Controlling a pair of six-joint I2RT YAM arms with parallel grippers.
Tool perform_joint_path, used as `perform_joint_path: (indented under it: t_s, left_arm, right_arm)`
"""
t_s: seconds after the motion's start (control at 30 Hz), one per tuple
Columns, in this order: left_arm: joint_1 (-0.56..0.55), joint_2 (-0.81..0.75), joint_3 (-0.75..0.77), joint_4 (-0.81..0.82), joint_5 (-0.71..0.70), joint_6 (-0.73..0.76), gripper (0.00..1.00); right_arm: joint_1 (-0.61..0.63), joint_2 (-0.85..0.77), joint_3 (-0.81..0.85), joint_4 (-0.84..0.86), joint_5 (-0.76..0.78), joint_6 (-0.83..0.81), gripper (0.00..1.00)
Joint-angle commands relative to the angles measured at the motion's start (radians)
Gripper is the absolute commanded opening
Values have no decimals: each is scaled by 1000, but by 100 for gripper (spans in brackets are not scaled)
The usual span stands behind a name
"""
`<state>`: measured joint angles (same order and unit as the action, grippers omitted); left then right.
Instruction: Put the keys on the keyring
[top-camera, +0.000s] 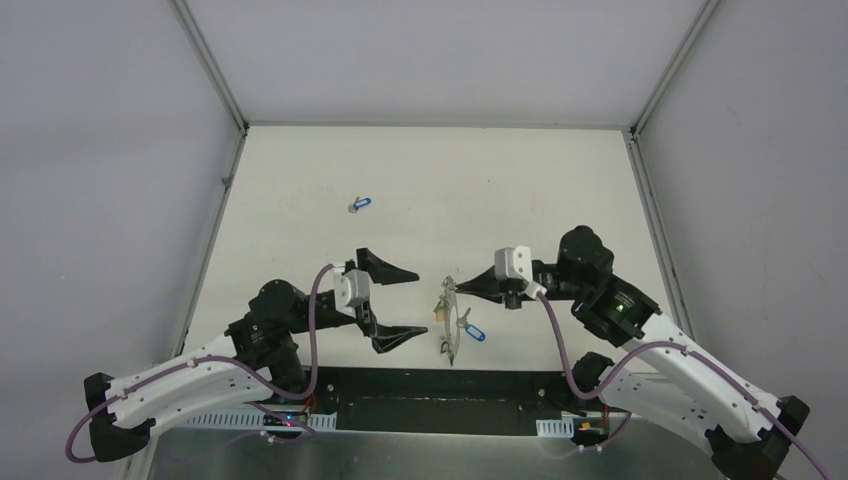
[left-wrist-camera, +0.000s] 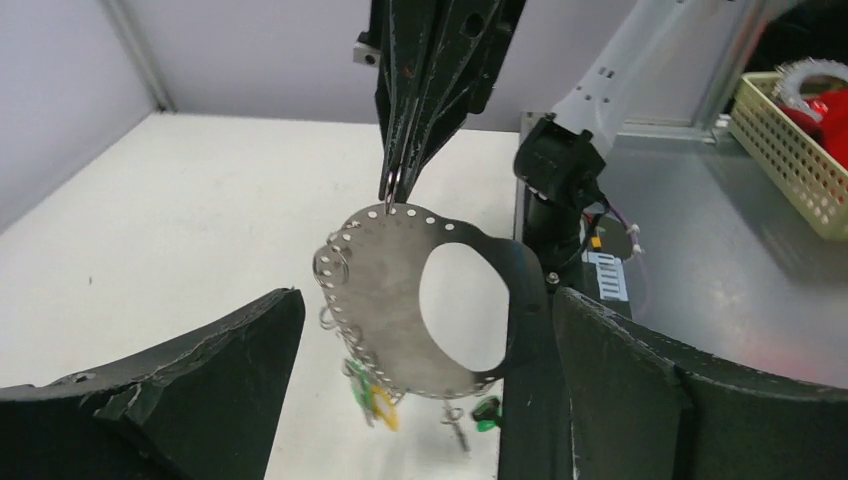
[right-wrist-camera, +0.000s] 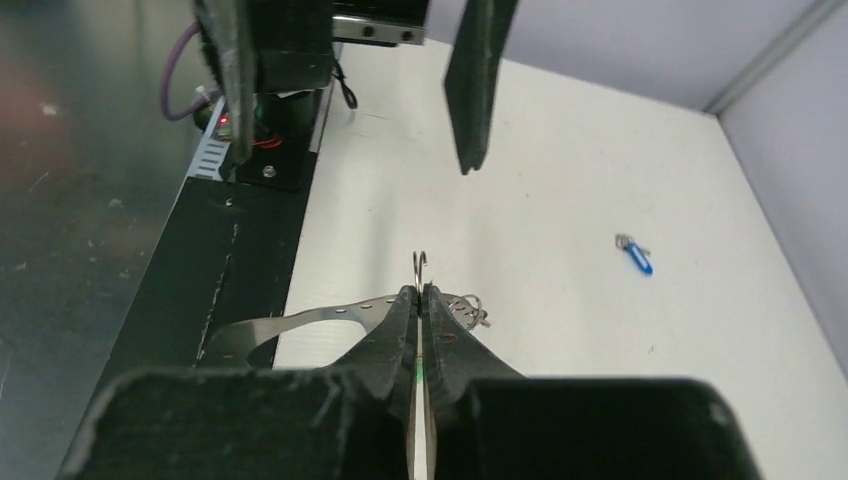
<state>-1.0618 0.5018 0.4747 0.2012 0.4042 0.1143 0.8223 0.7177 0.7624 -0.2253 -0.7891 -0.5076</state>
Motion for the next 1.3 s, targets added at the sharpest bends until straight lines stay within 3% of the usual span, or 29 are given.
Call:
perform_joint_path:
  t_s: [0.0, 0.1, 0.2, 0.53, 0.7, 0.9, 0.97, 1.1, 1.27]
  left_arm:
    - [-9, 13, 14, -67, -268, -246, 99]
    - [-9, 30, 65, -224, -473, -427, 99]
    - [-9, 58, 117, -374, -581, -546, 99]
    - [-9, 206, 140, -425, -522, -606, 99]
    - [-9, 322, 159, -376, -414, -502, 99]
    - [-9, 550, 186, -262, -215, -311, 96]
    - [-8, 638, 208, -218, -144, -229, 90]
    - [-7, 781, 257, -203, 87, 76, 73]
    - [-4, 887, 312, -172, 76, 210, 73]
  right_arm:
    - [-12, 65, 94, 122, 187, 249, 0]
    - [-36, 126, 139, 108, 287, 351, 0]
    - [-85, 180, 182, 76, 377, 453, 0]
    - [-399, 216, 160, 21, 328, 687, 0]
    - [-577, 156, 40, 18, 318, 813, 0]
    - [-648, 114, -77, 21, 305, 858, 0]
    - [-665, 116, -102, 18, 279, 869, 0]
    - [-690, 114, -140, 3, 262, 870, 0]
    - [-712, 106, -167, -11, 248, 857, 0]
